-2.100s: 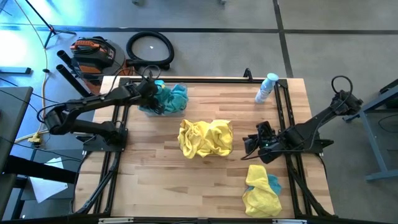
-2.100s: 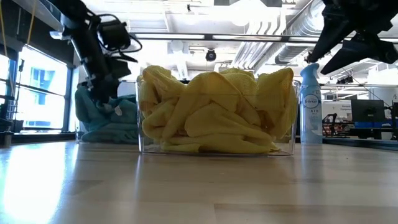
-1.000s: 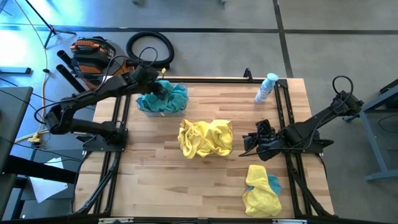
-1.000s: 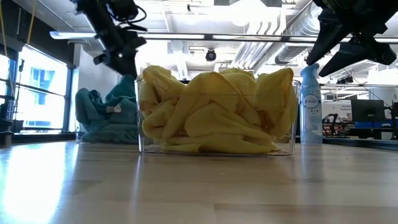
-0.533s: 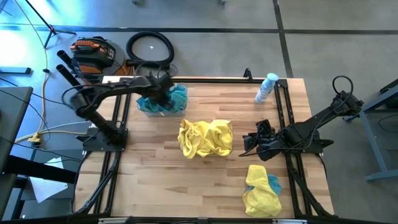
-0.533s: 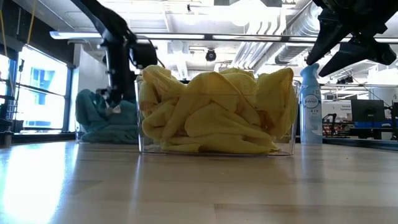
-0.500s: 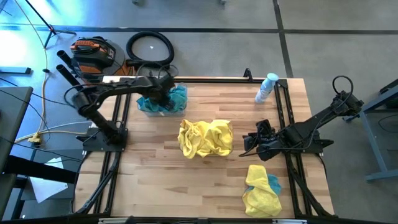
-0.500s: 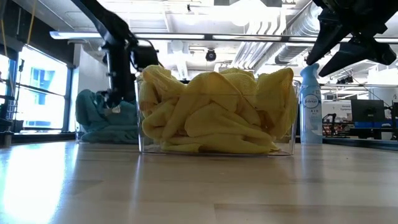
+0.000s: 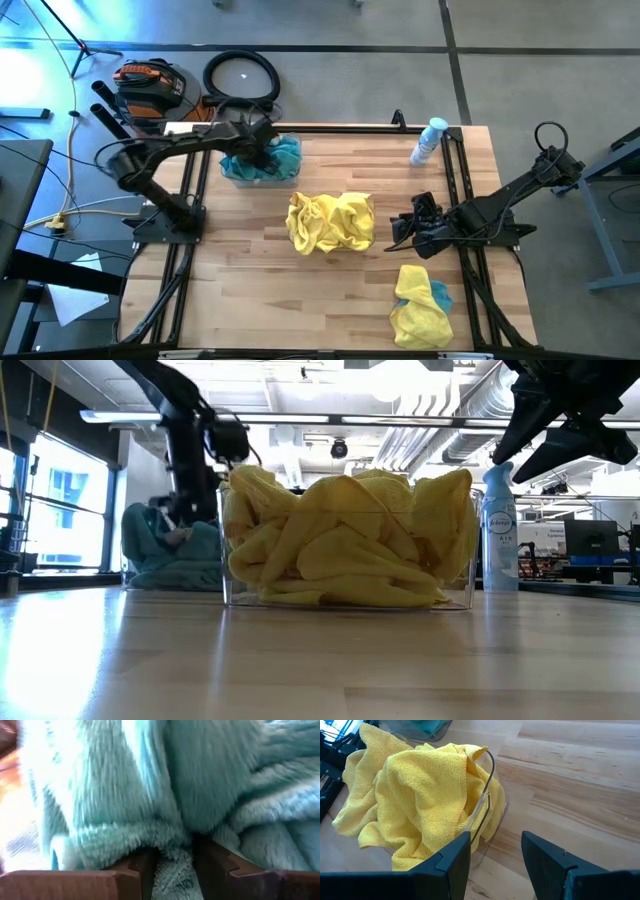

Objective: Sort microfiber towel by color & place in baskets
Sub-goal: Put the blue towel into the top transparent bin

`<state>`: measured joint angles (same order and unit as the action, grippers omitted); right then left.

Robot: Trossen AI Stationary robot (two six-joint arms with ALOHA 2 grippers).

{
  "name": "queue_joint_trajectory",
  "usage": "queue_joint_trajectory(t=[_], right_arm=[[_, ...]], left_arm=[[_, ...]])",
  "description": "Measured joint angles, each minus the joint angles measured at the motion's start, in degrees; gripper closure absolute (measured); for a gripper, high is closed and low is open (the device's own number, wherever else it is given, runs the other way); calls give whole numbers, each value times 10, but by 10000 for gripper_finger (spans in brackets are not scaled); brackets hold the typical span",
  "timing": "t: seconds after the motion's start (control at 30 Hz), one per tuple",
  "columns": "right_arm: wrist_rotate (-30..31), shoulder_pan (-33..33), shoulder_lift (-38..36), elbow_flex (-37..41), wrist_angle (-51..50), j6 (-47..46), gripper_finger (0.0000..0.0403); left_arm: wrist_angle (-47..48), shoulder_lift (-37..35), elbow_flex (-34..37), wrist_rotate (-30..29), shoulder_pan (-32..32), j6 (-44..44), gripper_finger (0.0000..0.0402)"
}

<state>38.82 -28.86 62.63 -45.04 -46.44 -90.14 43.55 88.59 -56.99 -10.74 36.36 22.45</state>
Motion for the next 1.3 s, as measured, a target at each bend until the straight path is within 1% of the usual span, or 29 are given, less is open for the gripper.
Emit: queue_joint_trajectory(t=[0.27, 0.47, 0.6, 0.67, 0.8, 0.9, 0.97, 1.13, 1.3], right_arm=[[0, 0, 0, 0, 0, 1, 231], [0, 0, 0, 0, 0, 2, 231], [0, 0, 0, 0, 0, 2, 231], [0, 0, 0, 0, 0, 2, 231], [0, 0, 0, 0, 0, 2, 231], [0, 0, 0, 0, -1, 5, 231], [0, 0, 0, 0, -1, 11, 231], [0, 0, 0, 0, 0, 5, 231], [0, 0, 0, 0, 0, 4, 231]], left_arm=[[64, -144, 0, 18, 0, 38, 291], [90, -230, 0, -15, 0, 64, 291], [83, -262, 0, -38, 0, 65, 291], [56, -268, 0, -51, 0, 45, 291], [-8, -253, 0, -64, 0, 13, 291], [-43, -223, 0, -65, 0, 4, 291], [-51, -195, -1, -65, 0, 4, 291], [-38, -111, 6, -64, 0, 15, 291], [-90, -54, 52, -53, 0, 56, 291]])
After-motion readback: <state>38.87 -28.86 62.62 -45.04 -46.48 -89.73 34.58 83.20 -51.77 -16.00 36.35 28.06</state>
